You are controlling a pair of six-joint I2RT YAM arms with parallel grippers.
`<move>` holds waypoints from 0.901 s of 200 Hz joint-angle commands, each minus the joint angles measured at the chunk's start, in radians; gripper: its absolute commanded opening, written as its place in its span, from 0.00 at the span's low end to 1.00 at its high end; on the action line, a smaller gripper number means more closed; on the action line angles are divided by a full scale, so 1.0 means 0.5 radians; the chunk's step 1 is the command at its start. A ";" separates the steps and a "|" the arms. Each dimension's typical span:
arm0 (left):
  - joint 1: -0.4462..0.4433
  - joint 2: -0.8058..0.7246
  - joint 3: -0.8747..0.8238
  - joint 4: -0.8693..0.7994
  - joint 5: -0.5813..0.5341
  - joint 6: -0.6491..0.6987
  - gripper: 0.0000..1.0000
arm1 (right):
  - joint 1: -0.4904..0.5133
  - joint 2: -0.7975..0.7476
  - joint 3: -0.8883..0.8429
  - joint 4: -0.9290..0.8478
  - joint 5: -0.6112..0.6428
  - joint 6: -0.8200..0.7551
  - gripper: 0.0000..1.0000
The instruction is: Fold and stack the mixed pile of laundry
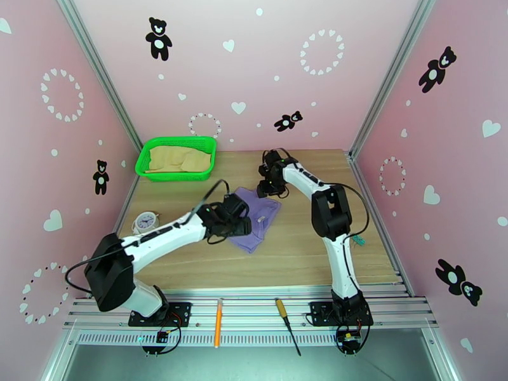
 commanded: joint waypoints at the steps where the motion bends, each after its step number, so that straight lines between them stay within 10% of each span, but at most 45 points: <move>1: 0.252 0.033 0.103 -0.285 -0.044 0.207 0.76 | 0.000 -0.489 -0.310 0.000 0.050 0.180 0.68; 86: 0.574 0.584 0.072 0.407 0.538 0.384 0.72 | 0.040 -0.648 -1.438 1.026 -0.337 1.055 0.78; 128: 0.574 0.664 -0.117 0.522 0.461 0.383 0.71 | 0.047 -0.348 -1.257 1.157 -0.335 1.112 0.71; 180: 0.546 0.630 -0.468 0.636 0.477 0.321 0.70 | 0.032 0.143 -0.593 0.840 -0.306 0.925 0.39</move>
